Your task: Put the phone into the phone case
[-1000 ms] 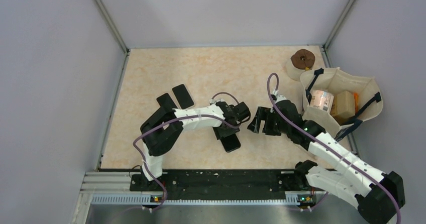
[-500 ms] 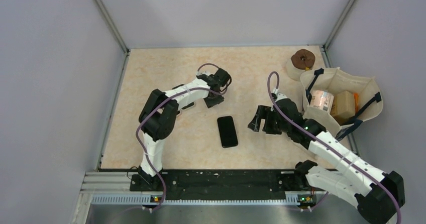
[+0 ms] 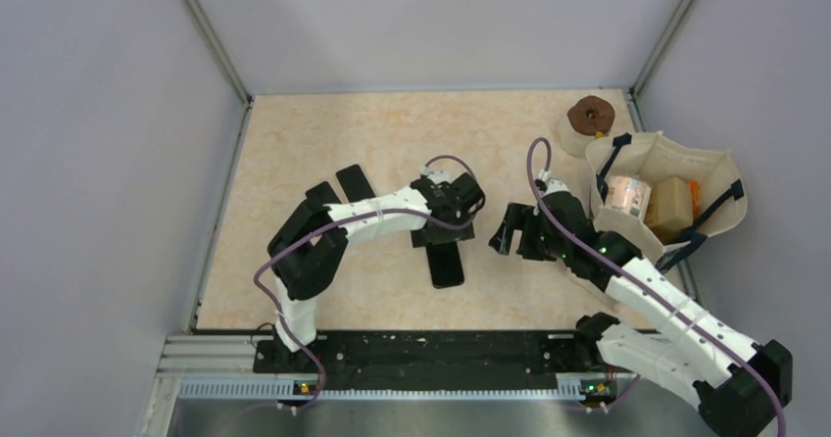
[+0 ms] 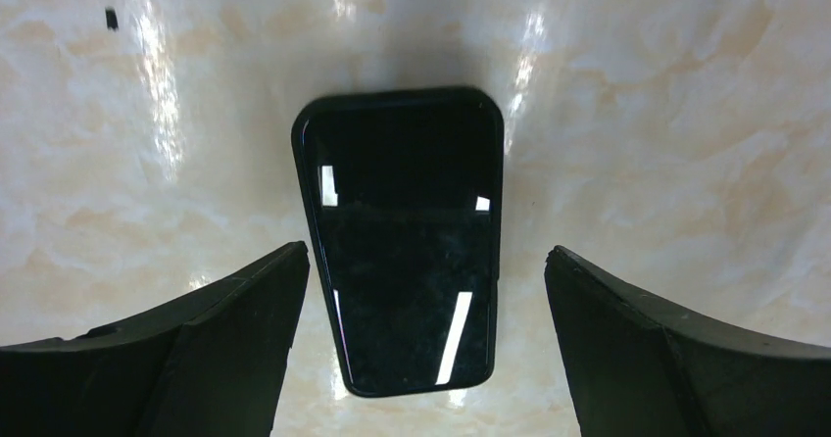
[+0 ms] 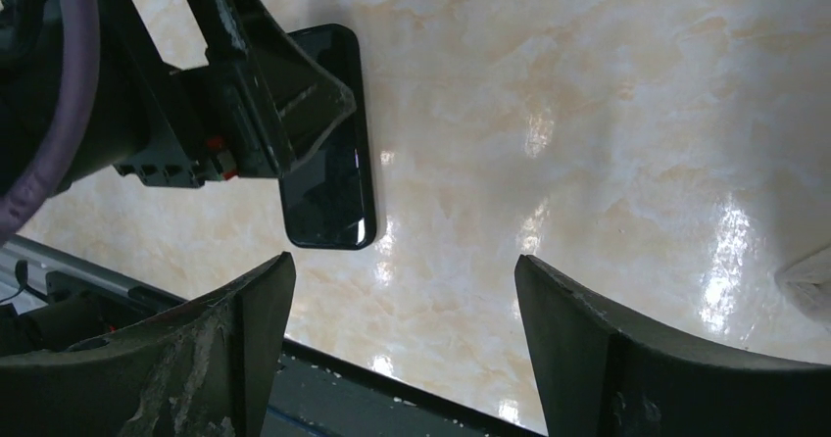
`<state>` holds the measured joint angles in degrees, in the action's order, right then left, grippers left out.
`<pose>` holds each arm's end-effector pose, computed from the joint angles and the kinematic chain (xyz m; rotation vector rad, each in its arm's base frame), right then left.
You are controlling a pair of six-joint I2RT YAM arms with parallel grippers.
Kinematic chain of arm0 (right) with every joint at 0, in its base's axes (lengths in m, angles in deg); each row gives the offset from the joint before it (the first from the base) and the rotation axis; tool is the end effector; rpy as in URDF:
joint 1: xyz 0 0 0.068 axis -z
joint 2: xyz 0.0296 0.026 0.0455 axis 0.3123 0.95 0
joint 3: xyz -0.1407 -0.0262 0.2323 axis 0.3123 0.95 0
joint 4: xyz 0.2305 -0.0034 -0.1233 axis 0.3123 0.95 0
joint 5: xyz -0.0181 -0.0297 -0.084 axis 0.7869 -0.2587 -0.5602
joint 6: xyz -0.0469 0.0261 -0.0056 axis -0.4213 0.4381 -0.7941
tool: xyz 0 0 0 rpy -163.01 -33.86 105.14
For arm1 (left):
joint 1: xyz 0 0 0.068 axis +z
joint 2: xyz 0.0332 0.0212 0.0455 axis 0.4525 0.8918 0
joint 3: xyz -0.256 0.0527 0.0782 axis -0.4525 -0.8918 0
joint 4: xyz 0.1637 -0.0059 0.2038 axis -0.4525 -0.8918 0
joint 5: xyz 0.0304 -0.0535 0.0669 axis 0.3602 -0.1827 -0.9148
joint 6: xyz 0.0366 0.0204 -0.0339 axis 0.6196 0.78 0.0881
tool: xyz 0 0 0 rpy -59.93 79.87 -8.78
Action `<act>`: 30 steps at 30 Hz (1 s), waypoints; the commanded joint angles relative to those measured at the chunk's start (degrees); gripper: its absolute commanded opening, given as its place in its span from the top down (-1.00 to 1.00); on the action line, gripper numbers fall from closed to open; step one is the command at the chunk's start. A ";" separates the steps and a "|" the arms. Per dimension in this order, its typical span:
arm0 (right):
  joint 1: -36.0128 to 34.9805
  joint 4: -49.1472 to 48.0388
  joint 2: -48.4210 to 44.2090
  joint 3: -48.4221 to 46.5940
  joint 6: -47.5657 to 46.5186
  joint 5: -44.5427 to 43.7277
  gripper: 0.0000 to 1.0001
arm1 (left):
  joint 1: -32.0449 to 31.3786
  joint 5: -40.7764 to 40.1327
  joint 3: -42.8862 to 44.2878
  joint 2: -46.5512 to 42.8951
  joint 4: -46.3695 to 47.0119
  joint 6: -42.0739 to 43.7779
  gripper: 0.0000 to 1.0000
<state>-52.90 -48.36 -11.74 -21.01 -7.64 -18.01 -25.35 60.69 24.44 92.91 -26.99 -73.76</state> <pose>0.1500 0.1028 0.2560 0.0976 2.3995 0.6001 0.2463 -0.3014 0.1953 -0.2301 2.7105 -0.1384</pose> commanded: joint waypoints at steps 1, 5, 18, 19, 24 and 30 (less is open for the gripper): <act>0.58 1.51 -2.41 -3.21 -0.15 -1.60 -0.66 | -2.15 -1.18 -2.01 -2.72 -3.65 -3.53 -0.92; 0.60 1.98 -3.24 -2.79 0.32 -1.64 -0.67 | -3.82 -0.95 -2.16 -1.14 -3.76 -4.55 -0.95; 0.53 1.84 -3.05 -2.75 0.43 -1.28 -0.68 | -4.70 -1.17 -0.08 4.48 -3.37 -4.68 -0.87; 0.61 1.46 -3.05 -2.70 0.46 -1.13 -0.67 | -4.70 -1.78 0.07 4.96 -3.72 -4.92 -0.79; 0.59 0.80 -2.86 -2.62 0.60 -0.55 -0.65 | -4.37 -3.99 1.50 7.23 -4.99 -5.70 -0.24; 0.62 0.76 -2.81 -2.94 0.41 -0.35 -0.65 | -0.53 -4.97 1.14 6.18 -2.81 -3.65 0.06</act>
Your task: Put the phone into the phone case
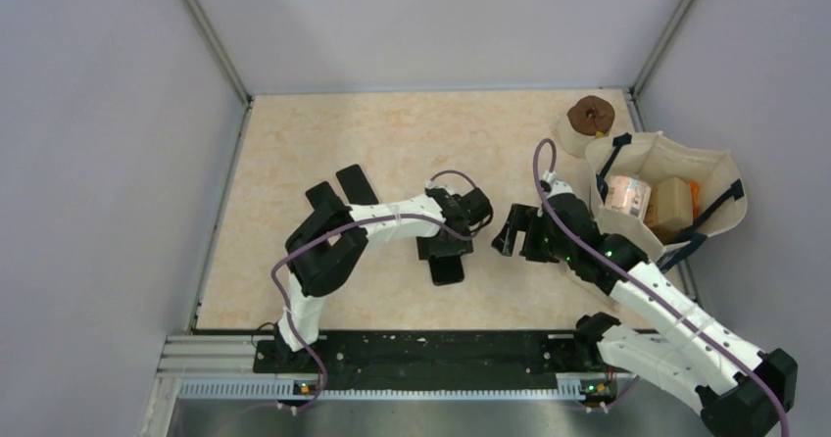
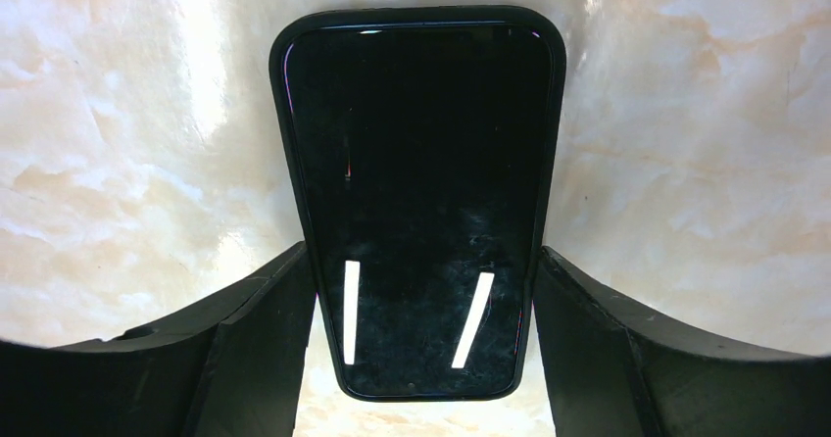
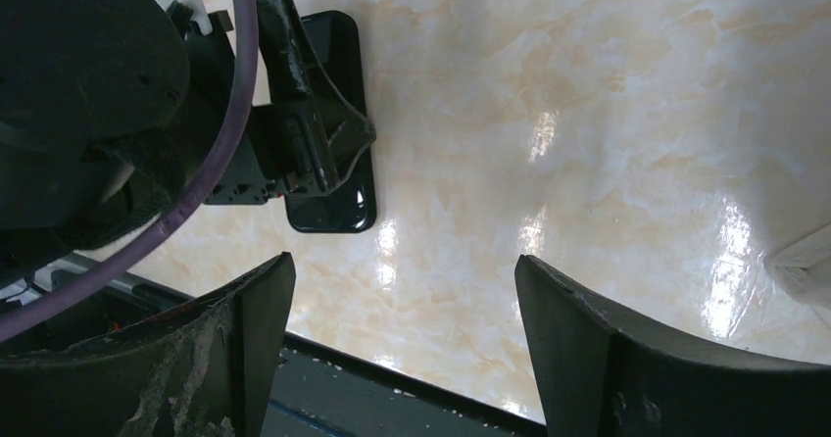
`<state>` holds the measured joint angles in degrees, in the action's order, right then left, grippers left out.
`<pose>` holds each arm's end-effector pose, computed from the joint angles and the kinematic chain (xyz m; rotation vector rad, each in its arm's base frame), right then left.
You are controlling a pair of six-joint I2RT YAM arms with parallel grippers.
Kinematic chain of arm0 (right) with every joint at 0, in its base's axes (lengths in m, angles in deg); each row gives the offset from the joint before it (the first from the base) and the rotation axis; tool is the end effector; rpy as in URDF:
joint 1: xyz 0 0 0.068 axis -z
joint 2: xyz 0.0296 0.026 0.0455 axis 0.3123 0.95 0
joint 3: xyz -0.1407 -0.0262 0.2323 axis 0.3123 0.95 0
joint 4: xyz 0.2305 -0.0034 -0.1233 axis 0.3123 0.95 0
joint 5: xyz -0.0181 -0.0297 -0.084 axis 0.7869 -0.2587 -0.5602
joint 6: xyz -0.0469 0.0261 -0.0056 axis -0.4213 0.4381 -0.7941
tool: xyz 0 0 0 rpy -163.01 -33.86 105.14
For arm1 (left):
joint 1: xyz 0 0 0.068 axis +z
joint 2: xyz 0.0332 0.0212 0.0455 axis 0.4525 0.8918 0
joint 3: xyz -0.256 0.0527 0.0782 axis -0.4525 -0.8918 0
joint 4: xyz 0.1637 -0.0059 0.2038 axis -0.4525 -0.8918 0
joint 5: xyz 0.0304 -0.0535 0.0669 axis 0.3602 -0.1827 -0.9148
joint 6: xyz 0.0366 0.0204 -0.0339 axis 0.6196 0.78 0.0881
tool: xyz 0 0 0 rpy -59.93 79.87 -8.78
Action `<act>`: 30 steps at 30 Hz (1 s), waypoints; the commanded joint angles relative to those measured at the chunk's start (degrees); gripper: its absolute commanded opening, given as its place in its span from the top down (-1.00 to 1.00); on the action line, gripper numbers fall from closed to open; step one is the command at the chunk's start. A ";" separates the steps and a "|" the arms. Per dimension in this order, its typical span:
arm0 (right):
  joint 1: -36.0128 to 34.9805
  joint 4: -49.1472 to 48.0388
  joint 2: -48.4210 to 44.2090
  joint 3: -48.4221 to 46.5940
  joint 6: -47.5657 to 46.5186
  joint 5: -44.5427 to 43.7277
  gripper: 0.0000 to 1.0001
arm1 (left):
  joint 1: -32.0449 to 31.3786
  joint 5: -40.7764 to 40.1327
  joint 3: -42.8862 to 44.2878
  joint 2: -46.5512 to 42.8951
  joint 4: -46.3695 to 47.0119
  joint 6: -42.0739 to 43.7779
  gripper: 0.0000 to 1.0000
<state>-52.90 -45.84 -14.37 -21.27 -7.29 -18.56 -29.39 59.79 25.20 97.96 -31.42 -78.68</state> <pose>0.1422 0.0970 0.2612 0.1097 2.3905 0.5969 0.2249 -0.3178 0.1645 -0.2279 2.7832 0.0105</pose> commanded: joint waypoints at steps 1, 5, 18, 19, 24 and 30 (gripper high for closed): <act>0.60 -1.81 0.00 -2.80 0.02 0.21 -0.65 | 4.54 -4.10 0.38 0.69 2.32 2.03 0.06; 0.56 -2.42 1.12 -2.95 -0.15 0.44 -0.65 | 9.24 -4.63 1.89 0.31 5.55 6.47 0.06; 0.55 -3.56 4.91 -4.51 -0.57 0.63 -0.65 | 26.91 -1.79 18.76 11.26 9.45 17.16 0.06; 0.59 -3.56 5.15 -4.67 -0.53 0.57 -0.65 | 27.68 -1.69 20.05 12.25 9.36 17.47 0.06; 0.65 -3.56 5.37 -4.55 -0.24 0.18 -0.65 | 30.64 -0.93 23.46 15.02 9.62 19.30 0.06; 0.62 -3.74 6.19 -4.44 -0.07 0.00 -0.65 | 32.37 1.95 24.84 15.92 9.83 21.11 -0.01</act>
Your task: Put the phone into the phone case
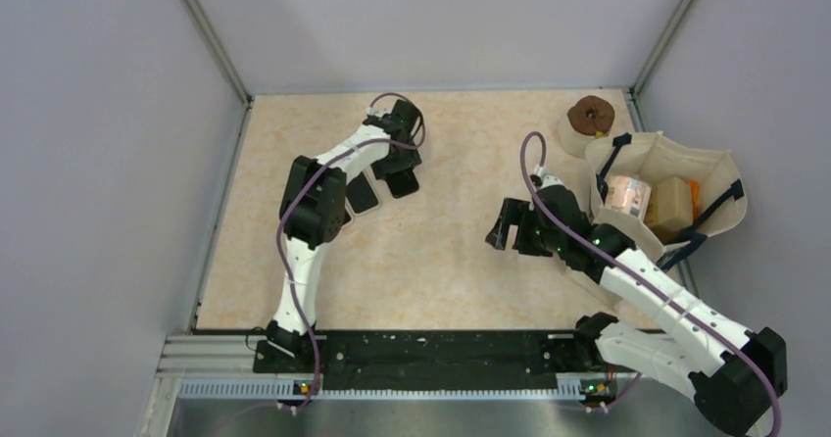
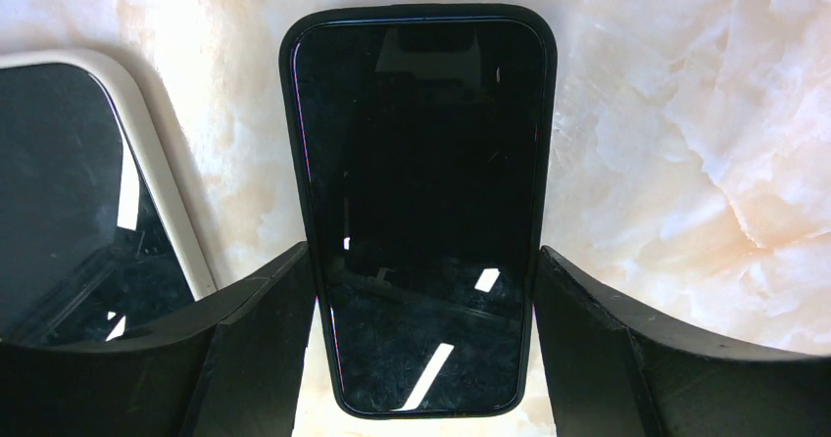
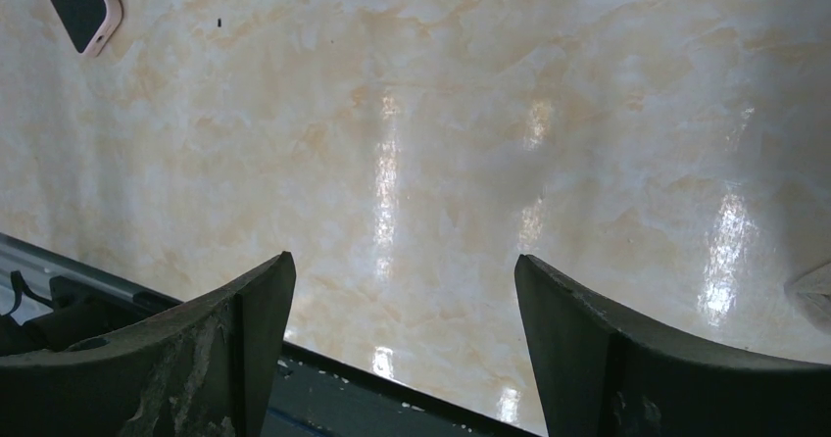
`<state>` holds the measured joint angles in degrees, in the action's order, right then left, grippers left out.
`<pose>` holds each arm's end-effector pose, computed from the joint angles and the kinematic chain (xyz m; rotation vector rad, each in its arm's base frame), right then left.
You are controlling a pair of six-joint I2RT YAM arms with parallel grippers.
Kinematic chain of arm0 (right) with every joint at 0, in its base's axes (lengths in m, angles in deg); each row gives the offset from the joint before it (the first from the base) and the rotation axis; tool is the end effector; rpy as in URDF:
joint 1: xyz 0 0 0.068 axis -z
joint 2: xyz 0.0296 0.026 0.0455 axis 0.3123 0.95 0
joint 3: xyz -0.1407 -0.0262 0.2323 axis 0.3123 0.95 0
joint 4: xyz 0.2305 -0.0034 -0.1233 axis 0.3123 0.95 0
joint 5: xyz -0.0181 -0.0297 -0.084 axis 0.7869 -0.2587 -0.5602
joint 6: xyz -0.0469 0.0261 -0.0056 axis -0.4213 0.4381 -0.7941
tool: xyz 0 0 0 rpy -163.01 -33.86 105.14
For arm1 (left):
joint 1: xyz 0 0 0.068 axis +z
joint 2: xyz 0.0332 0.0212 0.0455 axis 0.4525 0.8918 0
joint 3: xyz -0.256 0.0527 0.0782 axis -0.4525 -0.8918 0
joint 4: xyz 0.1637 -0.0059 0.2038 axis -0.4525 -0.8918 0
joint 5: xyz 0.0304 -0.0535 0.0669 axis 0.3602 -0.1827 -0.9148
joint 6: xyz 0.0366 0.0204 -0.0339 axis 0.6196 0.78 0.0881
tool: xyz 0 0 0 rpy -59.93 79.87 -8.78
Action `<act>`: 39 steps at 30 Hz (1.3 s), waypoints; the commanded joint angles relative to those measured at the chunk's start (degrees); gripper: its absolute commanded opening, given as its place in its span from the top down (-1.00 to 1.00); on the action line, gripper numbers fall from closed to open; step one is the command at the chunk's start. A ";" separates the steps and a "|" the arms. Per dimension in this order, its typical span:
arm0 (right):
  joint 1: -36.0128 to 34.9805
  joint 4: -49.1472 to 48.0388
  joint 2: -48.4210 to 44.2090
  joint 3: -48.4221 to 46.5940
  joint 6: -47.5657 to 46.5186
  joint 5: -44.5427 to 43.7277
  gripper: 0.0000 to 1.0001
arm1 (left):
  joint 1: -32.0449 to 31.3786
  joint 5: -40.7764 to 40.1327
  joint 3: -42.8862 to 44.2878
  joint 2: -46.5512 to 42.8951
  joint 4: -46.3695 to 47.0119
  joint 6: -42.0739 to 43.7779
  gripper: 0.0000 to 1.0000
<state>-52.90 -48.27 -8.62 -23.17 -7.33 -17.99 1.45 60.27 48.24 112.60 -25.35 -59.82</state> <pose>0.1583 0.1085 0.2593 0.1043 2.4175 0.5915 0.4391 -0.1974 0.1718 -0.5364 2.5754 -0.0022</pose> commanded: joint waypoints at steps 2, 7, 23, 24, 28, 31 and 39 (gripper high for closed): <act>0.60 -1.31 0.66 -2.41 -0.05 -0.62 -0.65 | 1.55 2.69 1.53 0.92 3.90 2.74 -0.33; 0.64 -1.38 1.34 -2.36 0.02 -0.92 -0.66 | 1.63 2.64 1.31 -1.14 4.38 4.02 -0.98; 0.61 -4.54 5.60 -6.32 0.35 -2.10 -0.71 | -3.72 5.03 -21.61 -32.02 8.34 7.02 -0.98; 0.60 -5.34 6.09 -6.25 0.46 -1.91 -0.71 | -5.11 4.74 -24.27 -34.42 8.93 6.65 -0.98; 0.60 -7.40 7.96 -6.51 0.80 -1.71 -0.71 | -10.21 2.61 -31.66 -41.37 9.80 6.85 -0.98; 0.62 -7.84 8.89 -6.83 0.89 -2.02 -0.71 | -11.61 3.75 -34.56 -43.81 9.83 6.30 -0.98; 0.58 -7.94 9.50 -6.67 1.24 -3.15 -0.71 | -11.79 5.23 -38.20 -46.62 11.99 6.46 -0.98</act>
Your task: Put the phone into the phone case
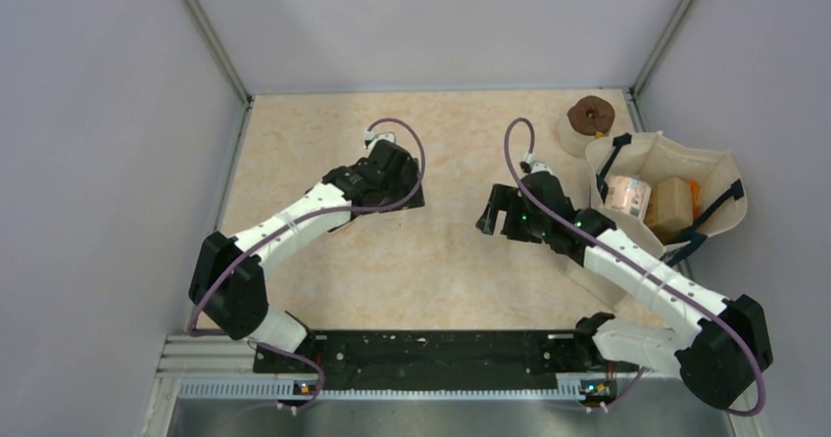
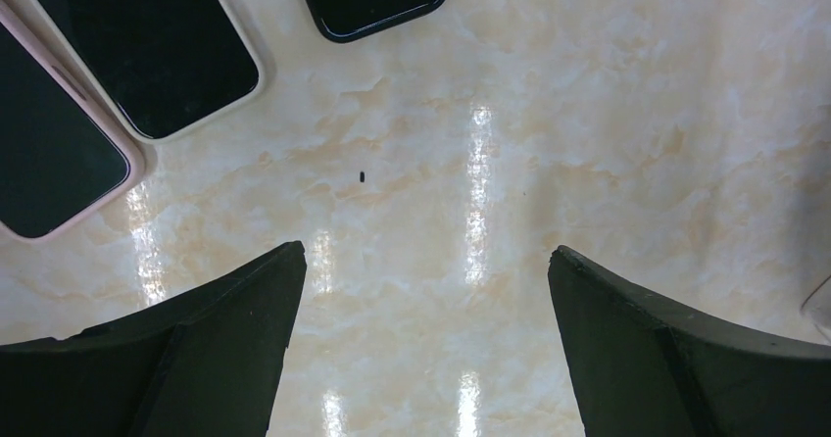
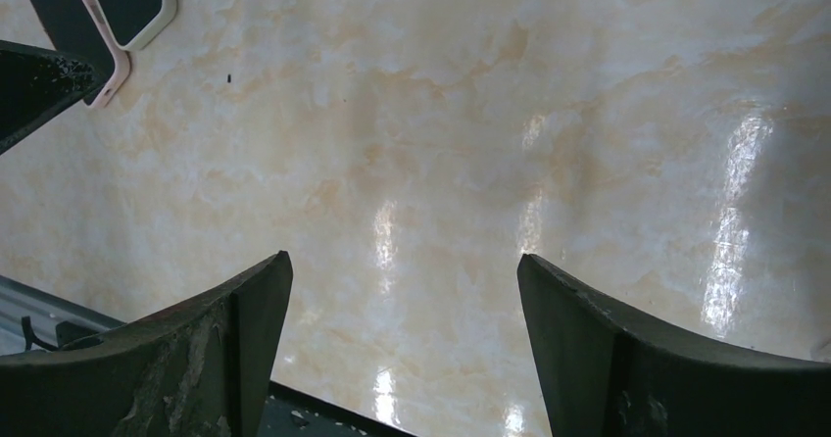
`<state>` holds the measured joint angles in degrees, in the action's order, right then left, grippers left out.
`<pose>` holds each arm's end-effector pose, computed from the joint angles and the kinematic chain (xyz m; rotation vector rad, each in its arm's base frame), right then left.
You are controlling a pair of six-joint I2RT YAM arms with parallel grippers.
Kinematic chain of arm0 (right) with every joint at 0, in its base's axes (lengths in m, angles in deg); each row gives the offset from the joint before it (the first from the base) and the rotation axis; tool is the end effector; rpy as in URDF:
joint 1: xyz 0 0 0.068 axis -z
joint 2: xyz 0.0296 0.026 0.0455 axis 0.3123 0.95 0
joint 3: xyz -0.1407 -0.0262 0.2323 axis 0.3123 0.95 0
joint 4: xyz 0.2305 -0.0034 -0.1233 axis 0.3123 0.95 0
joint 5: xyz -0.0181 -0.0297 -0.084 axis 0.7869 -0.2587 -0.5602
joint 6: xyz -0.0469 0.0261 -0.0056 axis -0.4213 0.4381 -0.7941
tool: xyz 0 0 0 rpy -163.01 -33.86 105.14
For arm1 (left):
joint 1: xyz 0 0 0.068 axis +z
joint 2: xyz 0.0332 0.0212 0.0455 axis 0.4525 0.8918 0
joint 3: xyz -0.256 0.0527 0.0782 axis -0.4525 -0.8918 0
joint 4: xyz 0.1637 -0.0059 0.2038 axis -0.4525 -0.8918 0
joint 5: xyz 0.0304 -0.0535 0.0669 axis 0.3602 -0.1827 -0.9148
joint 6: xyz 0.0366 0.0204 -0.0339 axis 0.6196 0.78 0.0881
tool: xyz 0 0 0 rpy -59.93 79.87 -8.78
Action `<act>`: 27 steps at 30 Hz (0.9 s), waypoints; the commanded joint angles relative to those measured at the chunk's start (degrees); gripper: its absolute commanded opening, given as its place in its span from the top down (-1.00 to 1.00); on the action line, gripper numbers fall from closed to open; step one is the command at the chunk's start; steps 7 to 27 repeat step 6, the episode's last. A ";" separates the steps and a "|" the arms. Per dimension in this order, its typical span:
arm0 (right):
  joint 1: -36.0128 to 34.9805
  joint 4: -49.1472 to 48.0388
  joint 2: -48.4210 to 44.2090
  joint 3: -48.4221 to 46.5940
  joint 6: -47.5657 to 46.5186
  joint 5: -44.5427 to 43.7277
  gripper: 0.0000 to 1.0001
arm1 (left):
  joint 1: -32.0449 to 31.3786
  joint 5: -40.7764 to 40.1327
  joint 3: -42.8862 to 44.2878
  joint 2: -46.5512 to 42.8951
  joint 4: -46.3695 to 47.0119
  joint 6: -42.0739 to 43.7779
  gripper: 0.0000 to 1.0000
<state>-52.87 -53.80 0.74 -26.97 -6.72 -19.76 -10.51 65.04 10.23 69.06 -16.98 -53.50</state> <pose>0.1888 0.1282 0.2578 0.1332 2.4073 0.5634 0.2598 -0.1891 0.2696 -0.1260 2.4723 -0.3163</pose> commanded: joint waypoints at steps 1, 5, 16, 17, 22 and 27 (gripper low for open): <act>0.55 -2.48 0.27 -2.91 0.62 -1.44 -0.71 | 0.18 0.62 -0.29 -3.13 3.75 0.21 -0.98; 0.60 -2.46 0.72 -3.28 0.71 -1.68 -0.71 | 0.19 0.58 -0.72 -3.76 4.61 0.39 -0.98; 0.54 -2.47 0.80 -3.42 0.77 -1.74 -0.71 | 0.22 0.40 -1.11 -4.21 5.46 0.57 -0.98; 0.54 -2.47 0.80 -3.42 0.77 -1.74 -0.71 | 0.22 0.40 -1.11 -4.21 5.46 0.57 -0.98; 0.54 -2.47 0.80 -3.42 0.77 -1.74 -0.71 | 0.22 0.40 -1.11 -4.21 5.46 0.57 -0.98; 0.54 -2.47 0.80 -3.42 0.77 -1.74 -0.71 | 0.22 0.40 -1.11 -4.21 5.46 0.57 -0.98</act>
